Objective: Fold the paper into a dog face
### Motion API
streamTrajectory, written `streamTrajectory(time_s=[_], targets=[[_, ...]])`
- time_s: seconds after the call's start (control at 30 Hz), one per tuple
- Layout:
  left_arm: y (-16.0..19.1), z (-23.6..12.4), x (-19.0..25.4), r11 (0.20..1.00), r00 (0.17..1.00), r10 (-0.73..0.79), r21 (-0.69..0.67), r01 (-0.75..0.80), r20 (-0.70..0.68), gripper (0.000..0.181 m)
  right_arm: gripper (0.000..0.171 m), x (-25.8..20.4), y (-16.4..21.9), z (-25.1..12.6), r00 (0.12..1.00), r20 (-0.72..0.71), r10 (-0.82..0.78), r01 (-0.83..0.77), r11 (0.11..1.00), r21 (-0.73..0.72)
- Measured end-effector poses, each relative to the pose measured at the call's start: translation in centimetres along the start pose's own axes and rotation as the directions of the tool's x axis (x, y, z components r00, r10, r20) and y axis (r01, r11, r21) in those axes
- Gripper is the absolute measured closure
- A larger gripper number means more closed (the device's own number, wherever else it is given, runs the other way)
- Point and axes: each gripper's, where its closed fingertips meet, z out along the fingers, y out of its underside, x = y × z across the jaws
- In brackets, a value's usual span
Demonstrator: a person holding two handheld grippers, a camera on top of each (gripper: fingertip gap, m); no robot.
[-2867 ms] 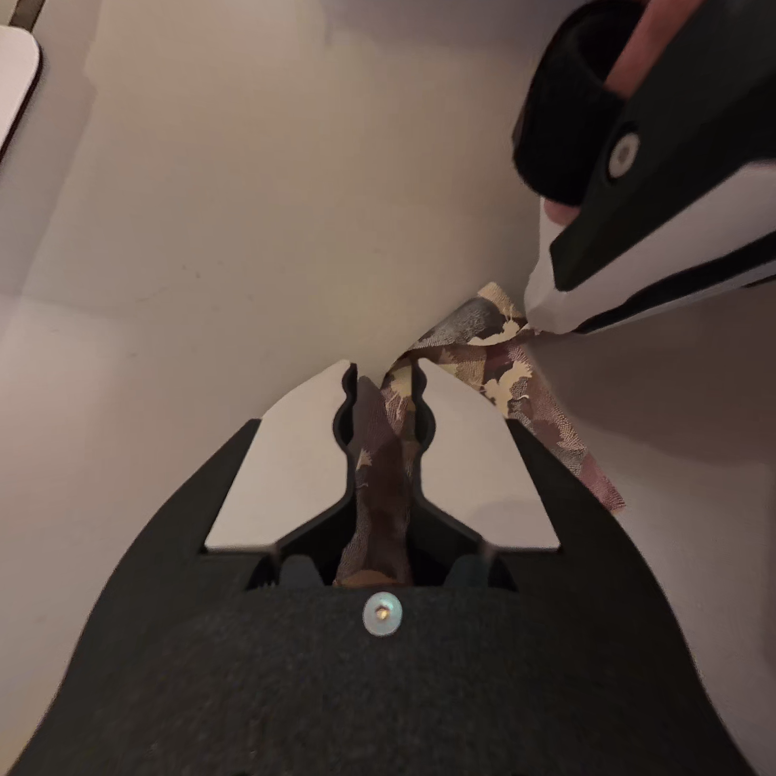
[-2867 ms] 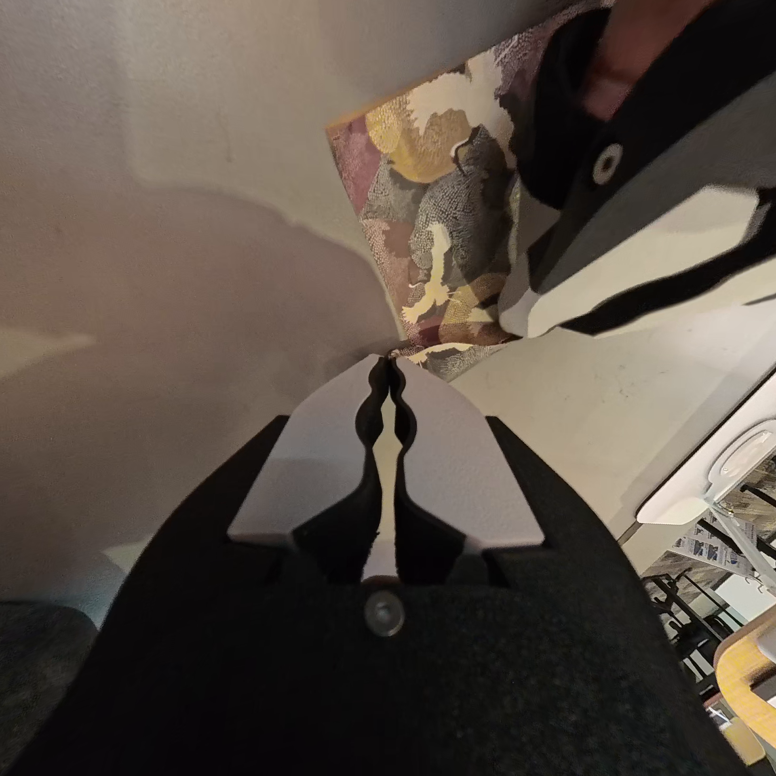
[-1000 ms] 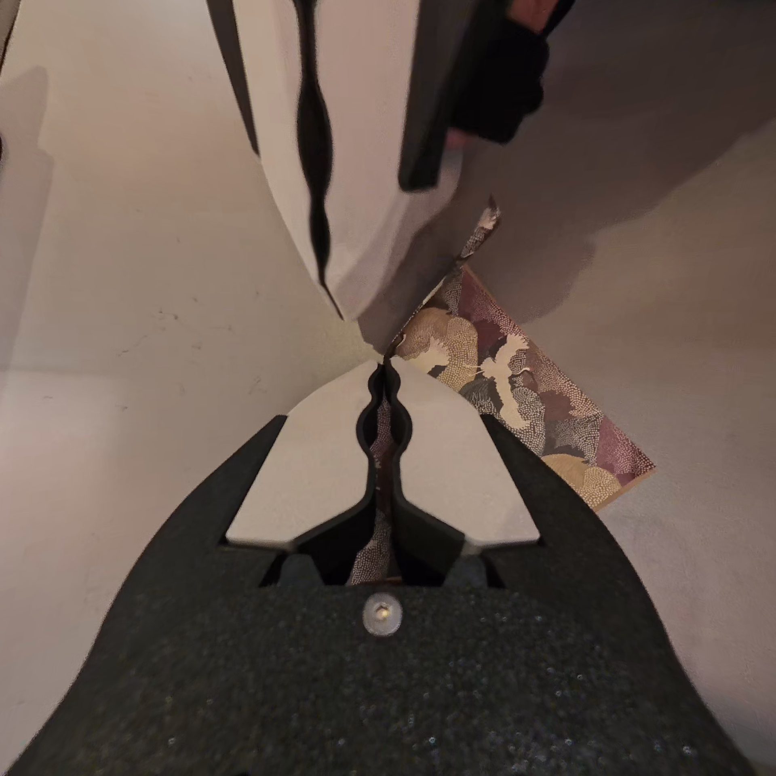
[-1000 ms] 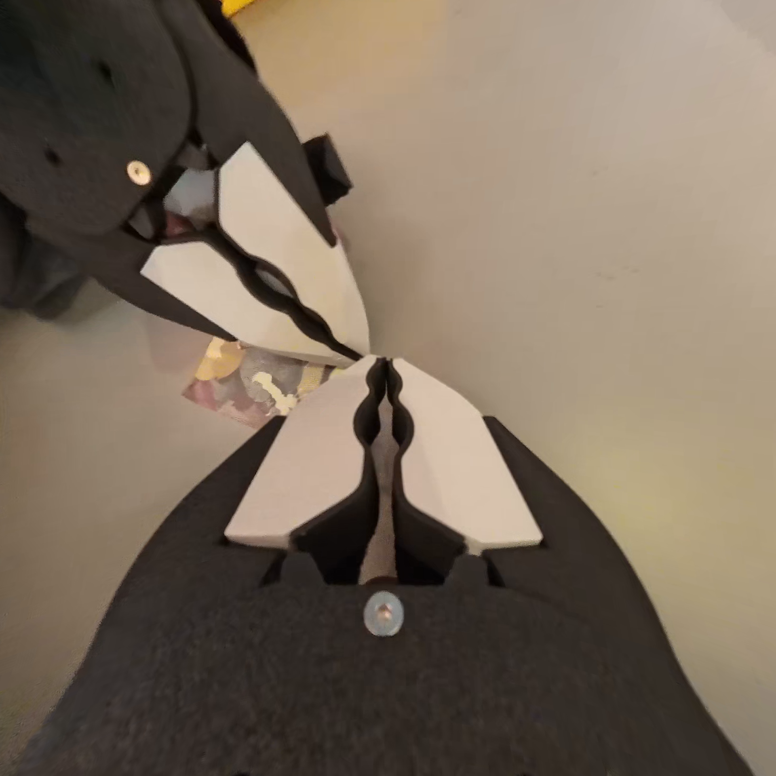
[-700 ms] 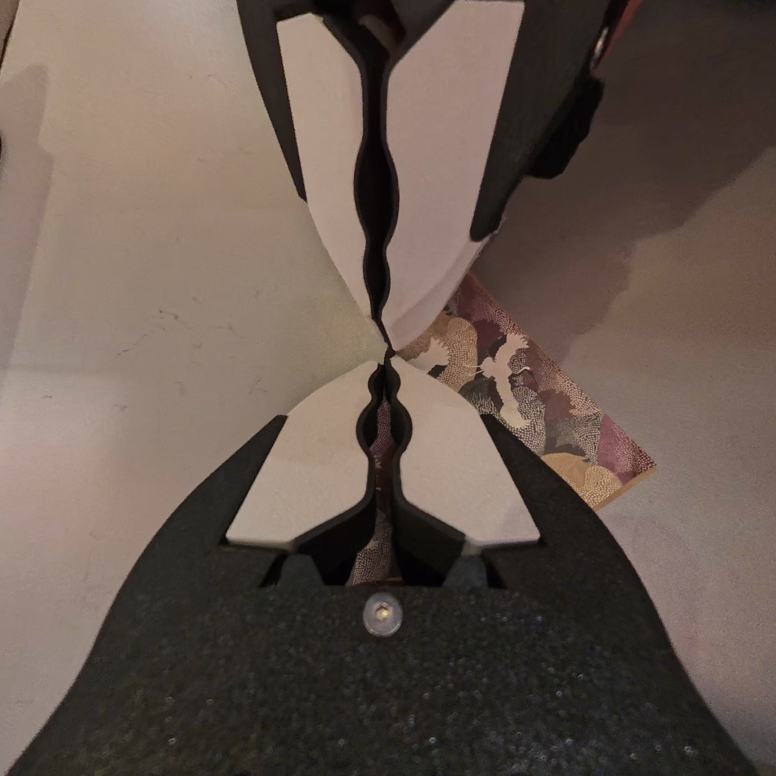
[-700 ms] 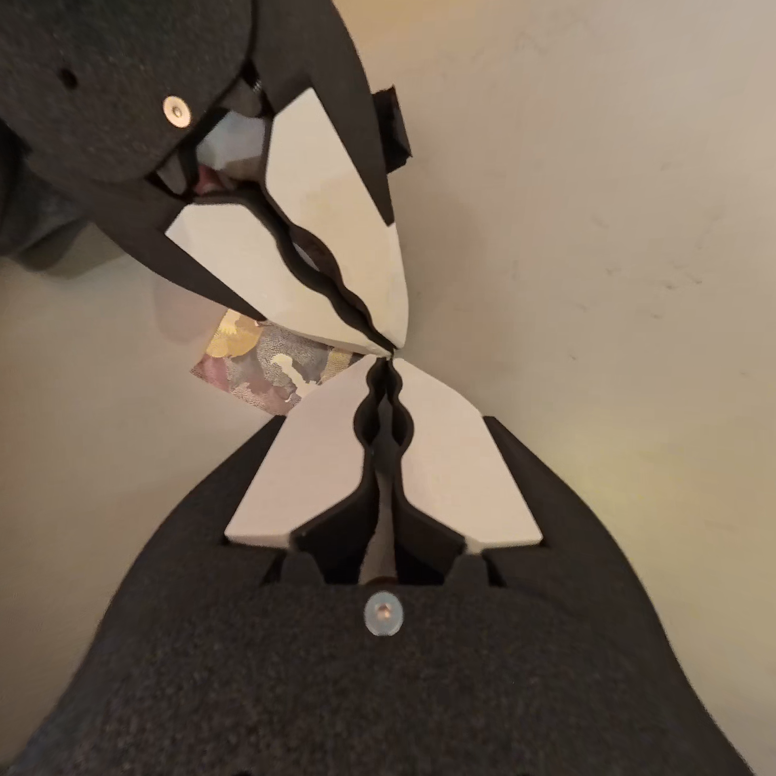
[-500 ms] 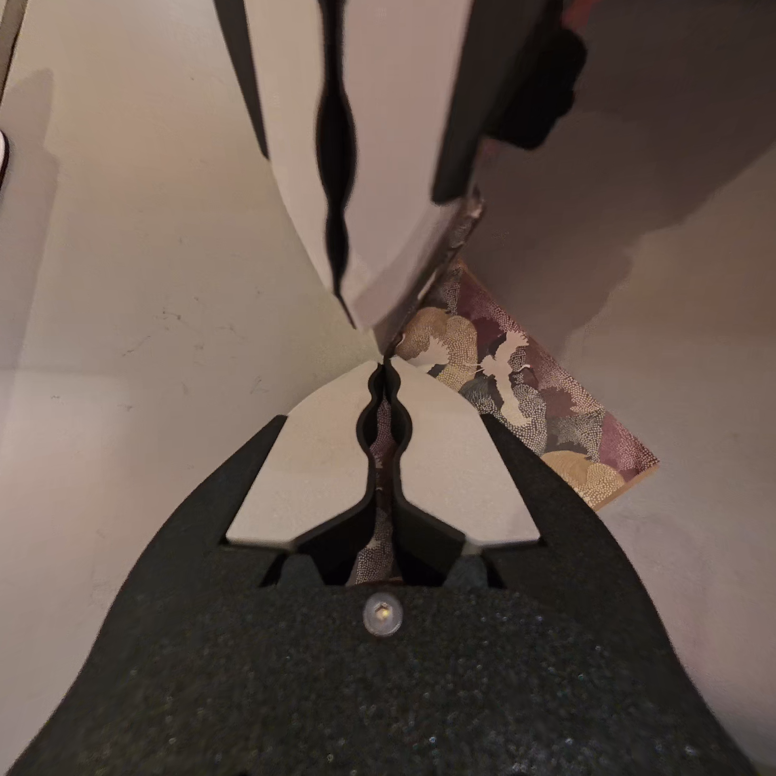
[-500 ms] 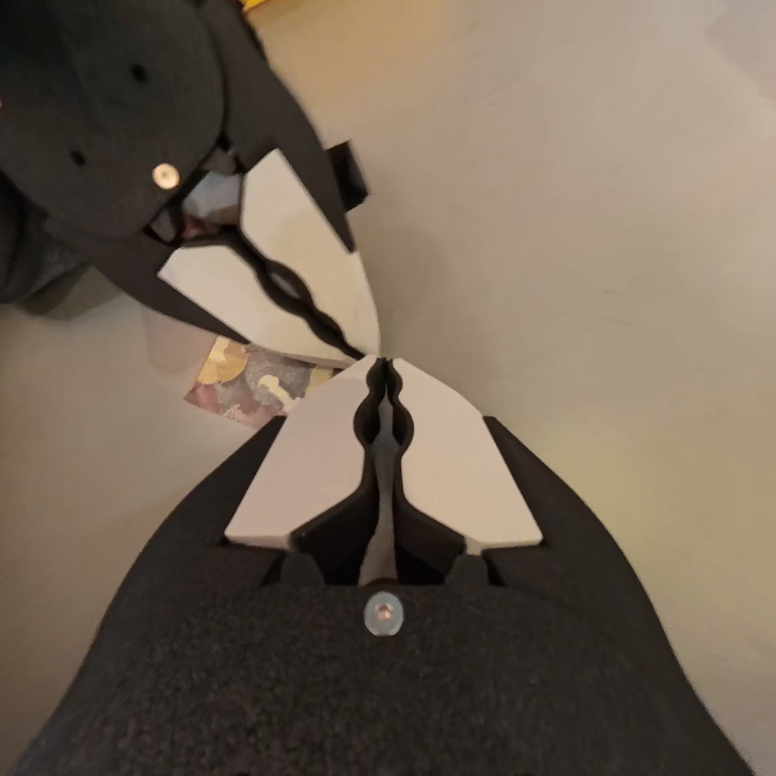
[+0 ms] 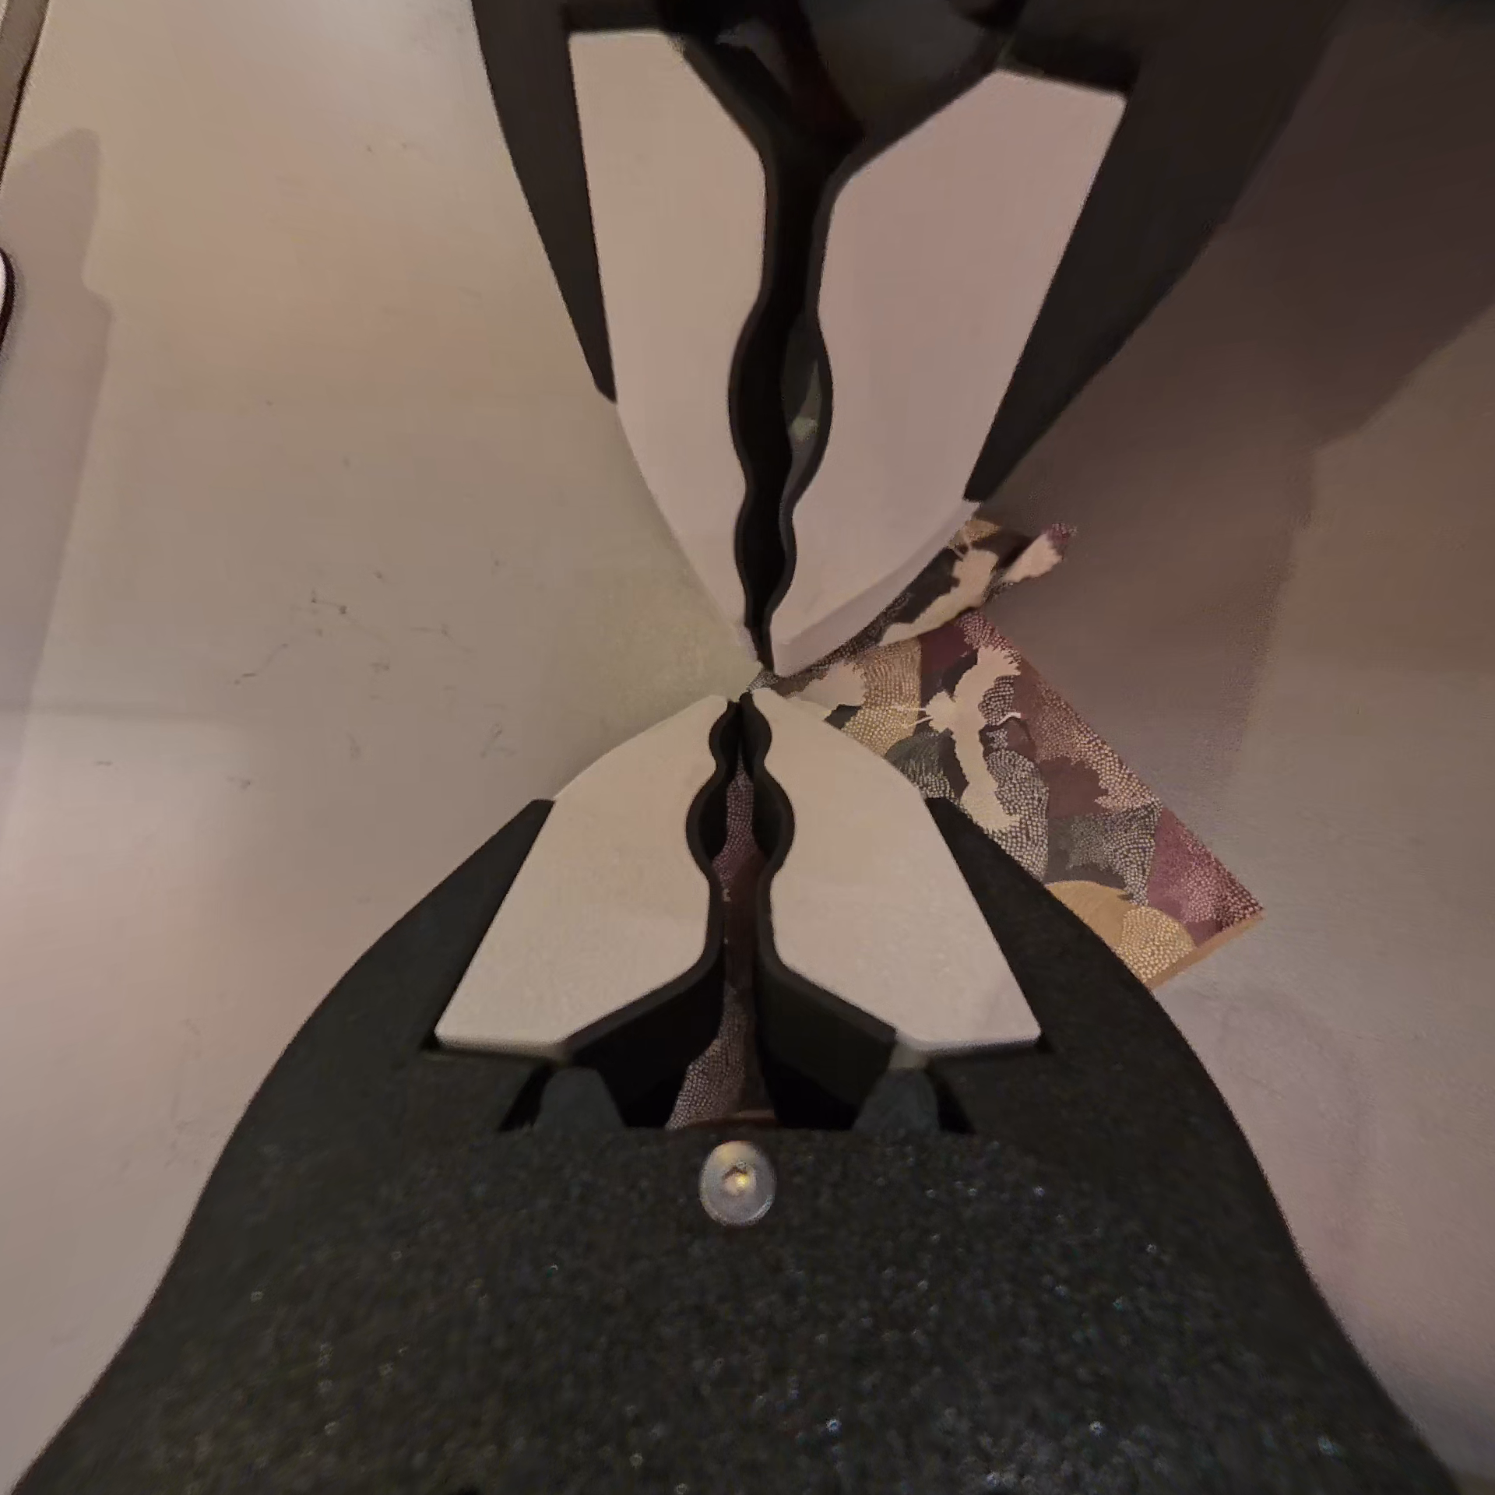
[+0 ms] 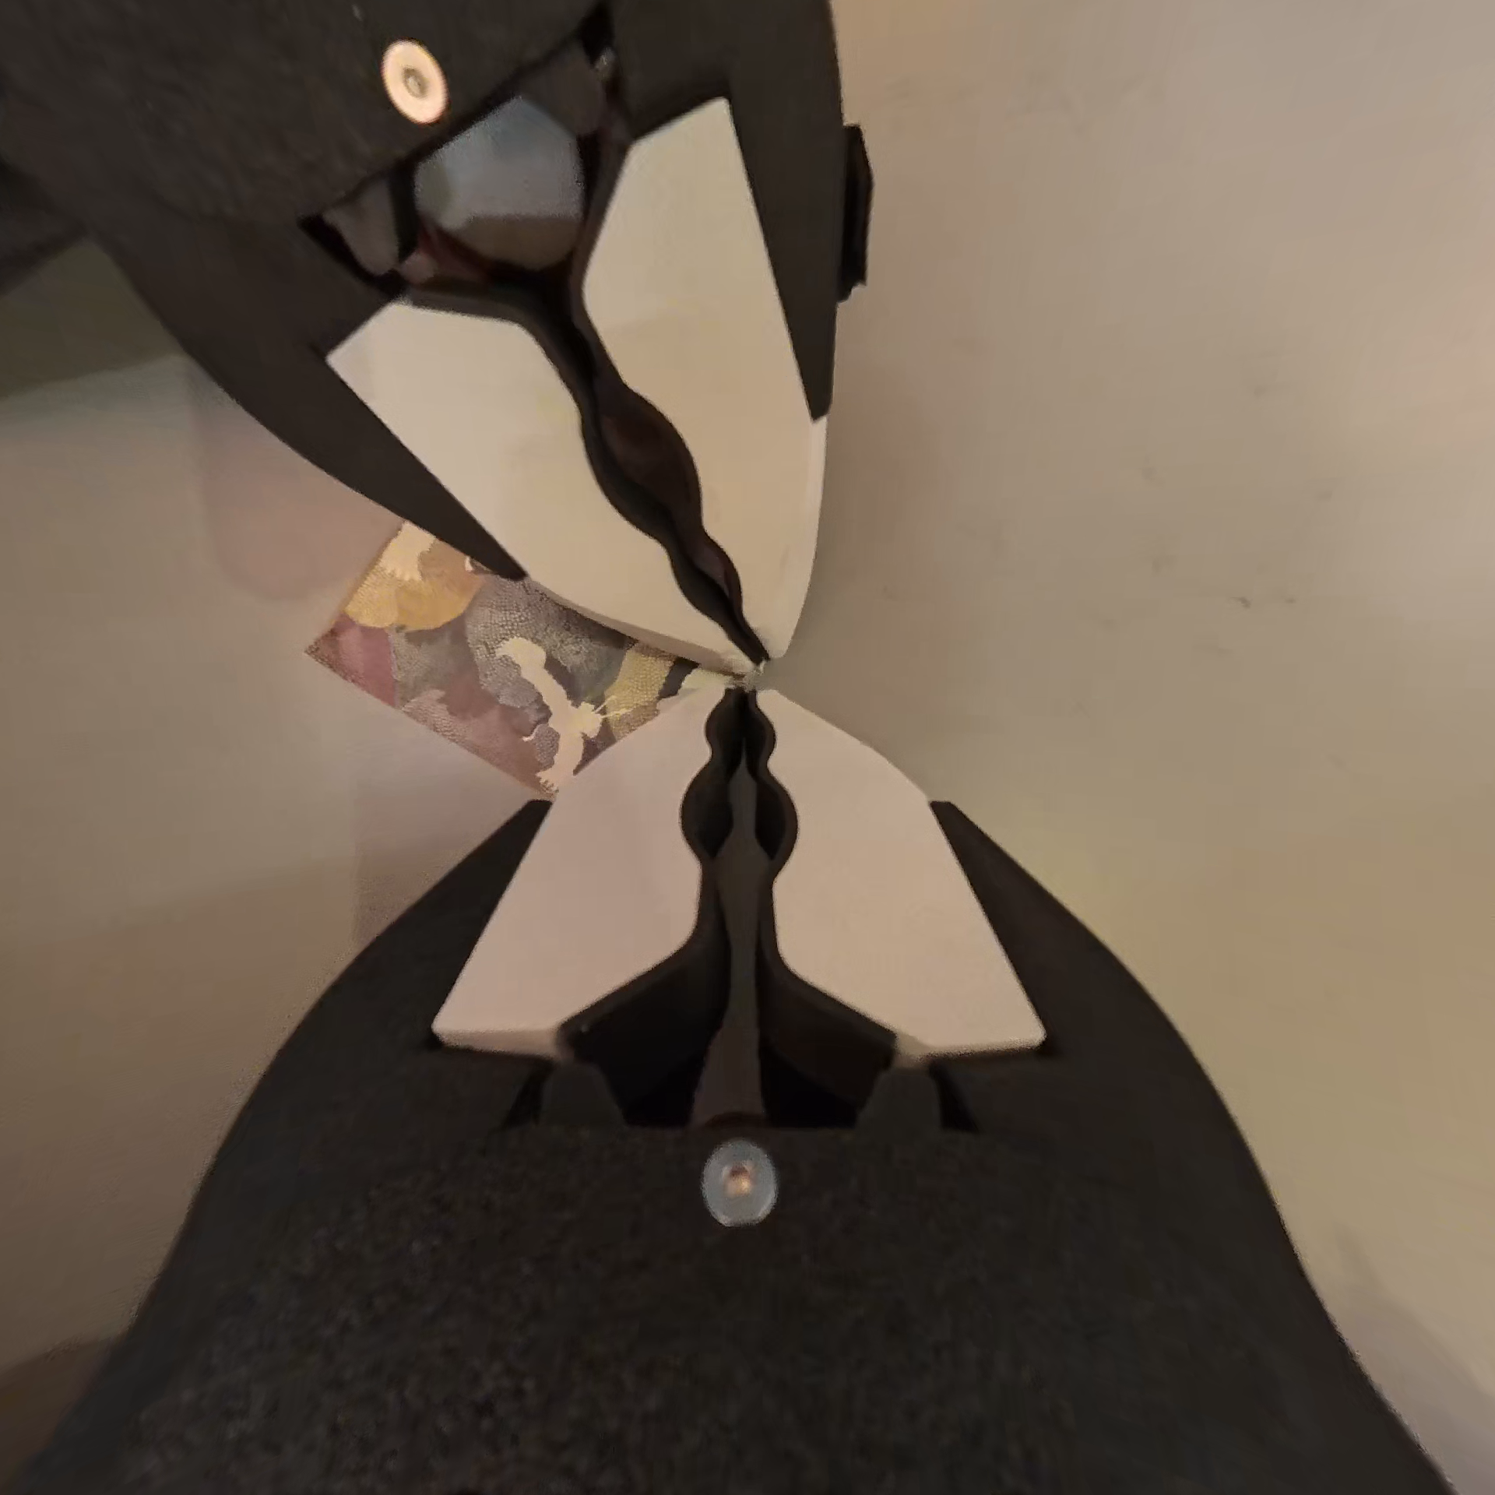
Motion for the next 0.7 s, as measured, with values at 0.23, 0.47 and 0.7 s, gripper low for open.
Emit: streamTrajectory(time_s=[0.23, 0.47, 0.7], targets=[[-0.03, -0.02, 0.08, 1.0, 1.0, 0.0, -0.002, 0.0, 0.0, 0.181, 0.171, 0.03, 0.46, 0.38, 0.998, -0.043, -0.052, 0.05, 0.998, -0.047], [-0.04, -0.03, 0.08, 1.0, 1.0, -0.005, -0.001, 0.005, -0.002, 0.181, 0.171, 0.01, 0.49, 0.39, 0.994, -0.082, -0.078, 0.073, 0.996, -0.06], [-0.08, -0.7, -0.42, 0.994, 0.994, -0.105, -0.002, 0.105, -0.014, 0.181, 0.171, -0.03, 0.51, 0.42, 0.988, -0.115, -0.104, 0.099, 0.994, -0.049]])
